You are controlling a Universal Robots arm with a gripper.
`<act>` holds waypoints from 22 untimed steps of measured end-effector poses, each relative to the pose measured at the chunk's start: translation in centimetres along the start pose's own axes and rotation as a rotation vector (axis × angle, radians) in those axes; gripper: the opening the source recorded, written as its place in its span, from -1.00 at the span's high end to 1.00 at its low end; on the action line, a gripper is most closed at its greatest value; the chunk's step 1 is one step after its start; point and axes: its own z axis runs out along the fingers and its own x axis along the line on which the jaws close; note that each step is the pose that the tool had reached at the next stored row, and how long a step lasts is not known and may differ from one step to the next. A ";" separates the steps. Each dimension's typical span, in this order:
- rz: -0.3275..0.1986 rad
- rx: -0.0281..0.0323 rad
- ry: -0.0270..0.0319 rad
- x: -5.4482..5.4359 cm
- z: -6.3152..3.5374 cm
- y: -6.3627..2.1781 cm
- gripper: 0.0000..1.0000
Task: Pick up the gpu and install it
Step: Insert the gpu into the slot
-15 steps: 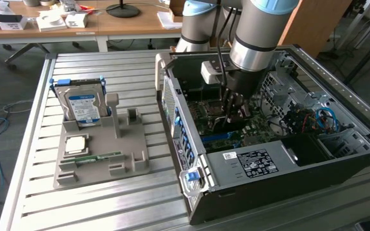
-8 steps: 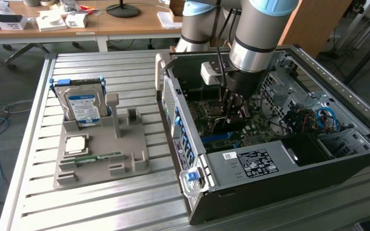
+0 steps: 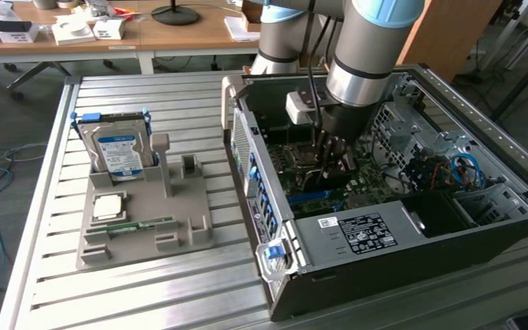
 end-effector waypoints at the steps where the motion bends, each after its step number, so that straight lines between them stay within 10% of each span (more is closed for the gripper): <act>1: 0.000 0.0001 -0.0002 0.0 0.01 0.00 0.47; 22: 0.002 0.0003 0.0003 -0.1 0.06 0.17 0.47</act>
